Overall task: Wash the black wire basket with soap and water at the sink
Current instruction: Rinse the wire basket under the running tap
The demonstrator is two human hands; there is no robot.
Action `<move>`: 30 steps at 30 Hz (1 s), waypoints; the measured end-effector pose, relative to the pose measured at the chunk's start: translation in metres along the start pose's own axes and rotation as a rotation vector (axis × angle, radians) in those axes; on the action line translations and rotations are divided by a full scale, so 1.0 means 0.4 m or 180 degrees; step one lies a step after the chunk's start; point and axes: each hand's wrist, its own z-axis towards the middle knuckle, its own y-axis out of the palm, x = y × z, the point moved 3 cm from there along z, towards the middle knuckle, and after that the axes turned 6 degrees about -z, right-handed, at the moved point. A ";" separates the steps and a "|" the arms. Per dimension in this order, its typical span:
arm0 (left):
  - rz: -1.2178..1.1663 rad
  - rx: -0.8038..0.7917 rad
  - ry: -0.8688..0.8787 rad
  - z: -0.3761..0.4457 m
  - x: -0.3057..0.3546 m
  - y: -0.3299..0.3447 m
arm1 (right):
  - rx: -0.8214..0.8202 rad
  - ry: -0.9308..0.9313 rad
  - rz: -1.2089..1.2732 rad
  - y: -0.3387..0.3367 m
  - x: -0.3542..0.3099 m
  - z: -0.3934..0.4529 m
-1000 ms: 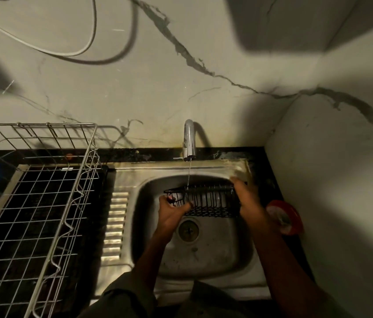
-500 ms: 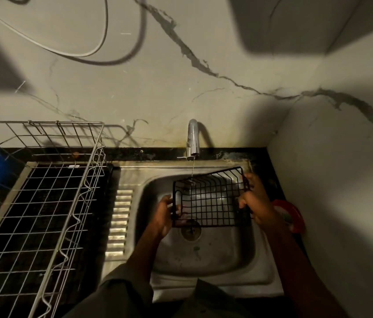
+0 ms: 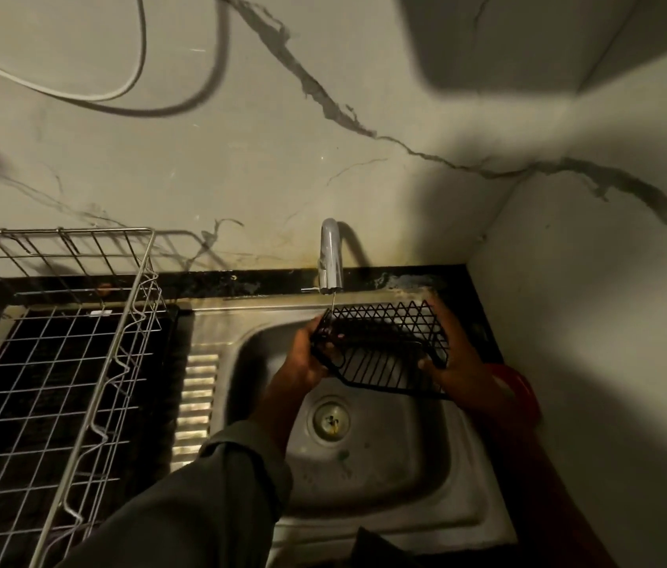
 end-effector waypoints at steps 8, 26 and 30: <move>-0.1035 -0.0110 0.0792 0.010 -0.038 -0.089 | 0.0316 0.0257 -0.0302 0.064 -0.058 0.035; -0.0266 0.0337 -0.0104 -0.051 -0.072 -0.250 | -0.0170 0.0041 -0.0252 0.150 -0.136 0.097; 0.0125 0.0536 0.0126 -0.053 -0.030 -0.164 | 0.0132 0.0229 -0.0105 0.078 -0.076 0.053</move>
